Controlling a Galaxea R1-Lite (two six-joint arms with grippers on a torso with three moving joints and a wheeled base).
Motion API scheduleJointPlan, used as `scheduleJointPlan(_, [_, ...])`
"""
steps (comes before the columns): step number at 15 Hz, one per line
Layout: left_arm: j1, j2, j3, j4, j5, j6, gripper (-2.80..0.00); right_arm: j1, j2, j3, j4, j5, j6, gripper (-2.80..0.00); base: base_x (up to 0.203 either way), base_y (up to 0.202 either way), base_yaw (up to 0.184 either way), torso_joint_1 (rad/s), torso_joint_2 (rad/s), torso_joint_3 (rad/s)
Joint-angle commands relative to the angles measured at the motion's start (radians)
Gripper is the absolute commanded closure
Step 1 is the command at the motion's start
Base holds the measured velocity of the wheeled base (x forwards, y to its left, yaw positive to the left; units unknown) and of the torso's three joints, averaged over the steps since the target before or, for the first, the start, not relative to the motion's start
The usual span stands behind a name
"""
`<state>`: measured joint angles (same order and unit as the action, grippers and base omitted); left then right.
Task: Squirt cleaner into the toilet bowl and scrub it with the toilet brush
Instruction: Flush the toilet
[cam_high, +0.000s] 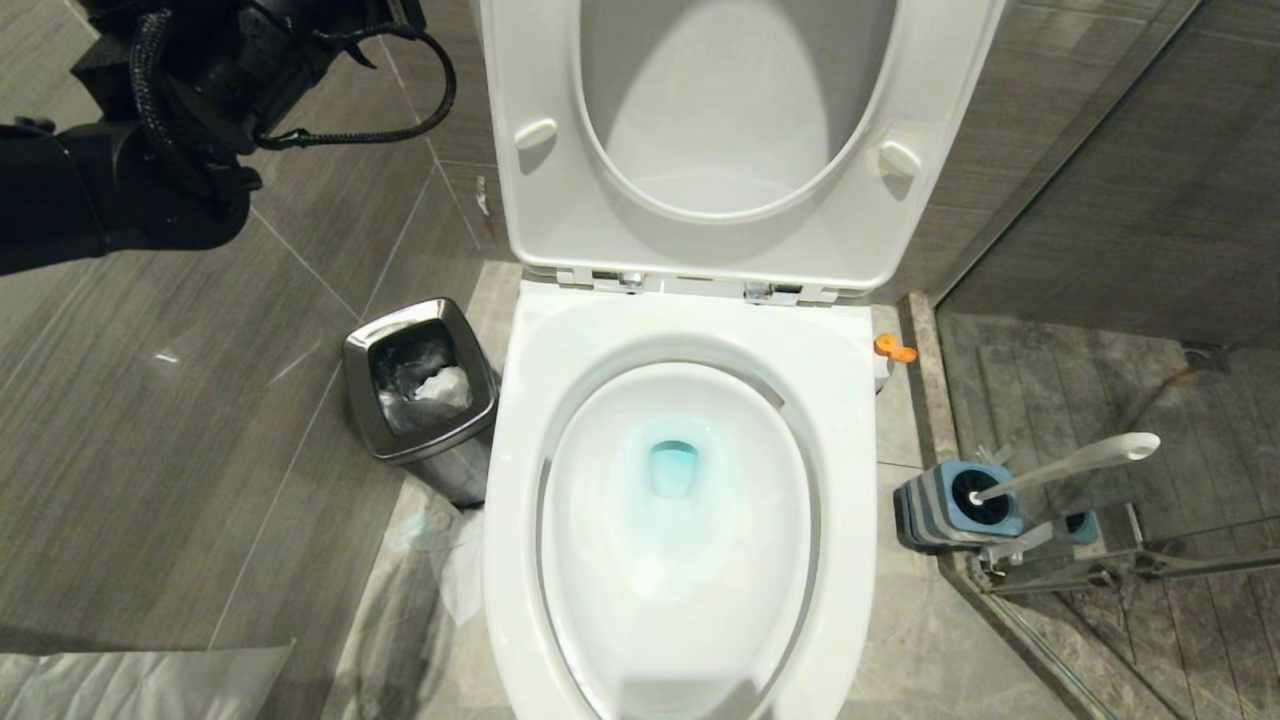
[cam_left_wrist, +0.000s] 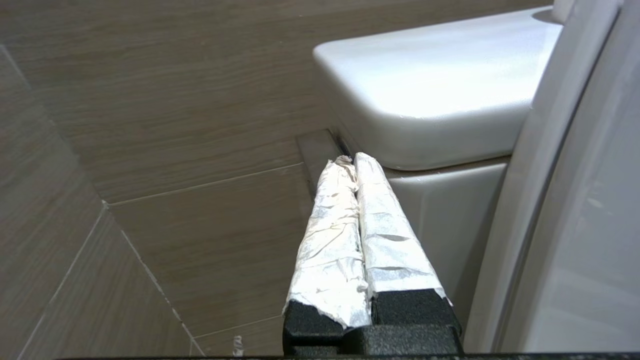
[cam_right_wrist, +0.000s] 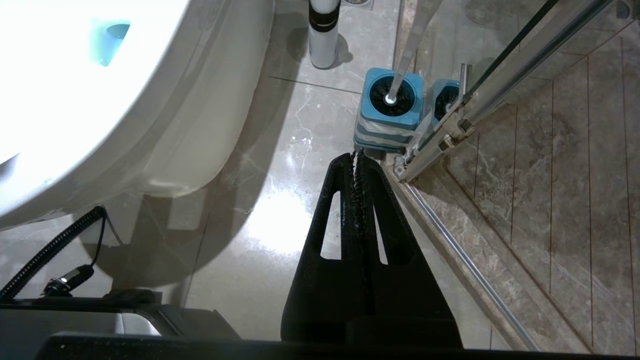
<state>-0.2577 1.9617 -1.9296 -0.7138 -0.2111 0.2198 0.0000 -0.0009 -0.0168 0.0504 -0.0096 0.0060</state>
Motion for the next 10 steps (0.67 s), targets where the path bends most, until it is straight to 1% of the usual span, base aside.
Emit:
scheduleJointPlan(1, [0.005, 0.024, -0.016, -0.006, 0.001, 0.008, 0.0, -0.002, 0.001, 0.0, 0.0, 0.0, 0.0, 0.0, 0.0, 0.0, 0.0, 0.0, 0.0, 0.0])
scheduleJointPlan(6, [0.055, 0.036, -0.029, -0.008, 0.004, 0.005, 0.0, 0.0, 0.001, 0.0, 0.0, 0.0, 0.0, 0.0, 0.0, 0.0, 0.0, 0.0, 0.0, 0.0])
scheduleJointPlan(10, [0.057, 0.046, -0.028, -0.048, 0.006, 0.01, 0.0, 0.0, 0.001, 0.0, 0.0, 0.0, 0.0, 0.0, 0.0, 0.0, 0.0, 0.0, 0.0, 0.0])
